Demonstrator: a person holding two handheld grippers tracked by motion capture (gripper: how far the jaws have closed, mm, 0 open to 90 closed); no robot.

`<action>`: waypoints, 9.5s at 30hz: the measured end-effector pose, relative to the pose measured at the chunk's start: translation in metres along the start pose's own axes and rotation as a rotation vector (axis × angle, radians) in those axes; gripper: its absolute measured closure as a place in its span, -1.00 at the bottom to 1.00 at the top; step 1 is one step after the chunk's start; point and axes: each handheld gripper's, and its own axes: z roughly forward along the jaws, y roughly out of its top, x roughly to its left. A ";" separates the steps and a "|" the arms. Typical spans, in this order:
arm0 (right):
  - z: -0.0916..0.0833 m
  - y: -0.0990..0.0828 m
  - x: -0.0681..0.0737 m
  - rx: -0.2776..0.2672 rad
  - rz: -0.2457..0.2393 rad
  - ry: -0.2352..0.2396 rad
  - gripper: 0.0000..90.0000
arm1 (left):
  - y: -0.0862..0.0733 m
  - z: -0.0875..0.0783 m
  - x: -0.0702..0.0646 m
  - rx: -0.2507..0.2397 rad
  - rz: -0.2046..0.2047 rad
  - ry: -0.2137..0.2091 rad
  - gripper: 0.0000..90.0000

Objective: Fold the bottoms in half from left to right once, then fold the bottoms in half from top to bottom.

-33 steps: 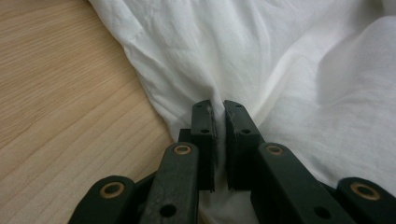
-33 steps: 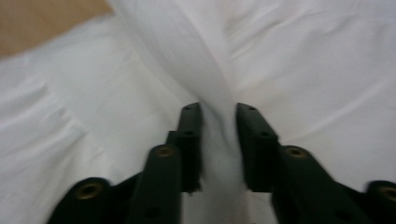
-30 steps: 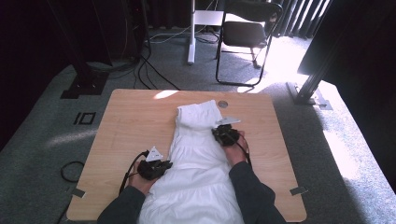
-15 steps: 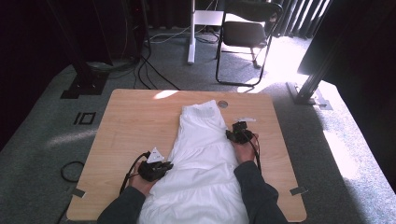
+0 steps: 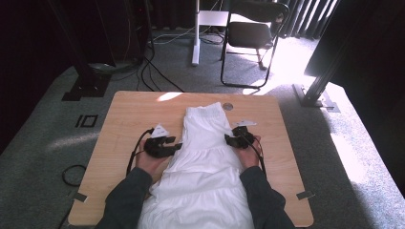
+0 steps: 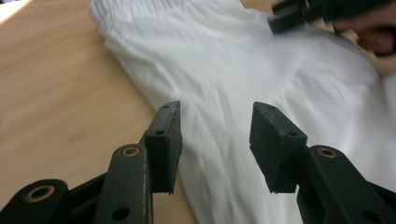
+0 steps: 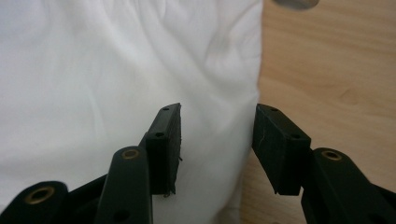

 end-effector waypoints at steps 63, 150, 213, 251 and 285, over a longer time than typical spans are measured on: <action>0.023 0.025 0.013 -0.003 0.027 0.095 0.02 | -0.067 0.004 -0.050 0.100 0.045 -0.112 0.24; 0.013 0.010 0.021 0.079 0.056 0.060 0.89 | 0.016 0.075 0.007 0.170 -0.082 0.054 0.89; -0.098 -0.104 0.080 0.029 -0.179 0.181 0.86 | -0.068 -0.011 -0.079 0.204 0.086 -0.147 0.82; 0.005 0.031 0.024 0.007 -0.073 0.062 0.90 | 0.041 0.055 0.022 0.169 0.034 0.082 0.88; -0.097 -0.084 0.076 -0.001 -0.250 0.217 0.88 | -0.073 -0.019 -0.083 0.199 0.126 -0.062 0.83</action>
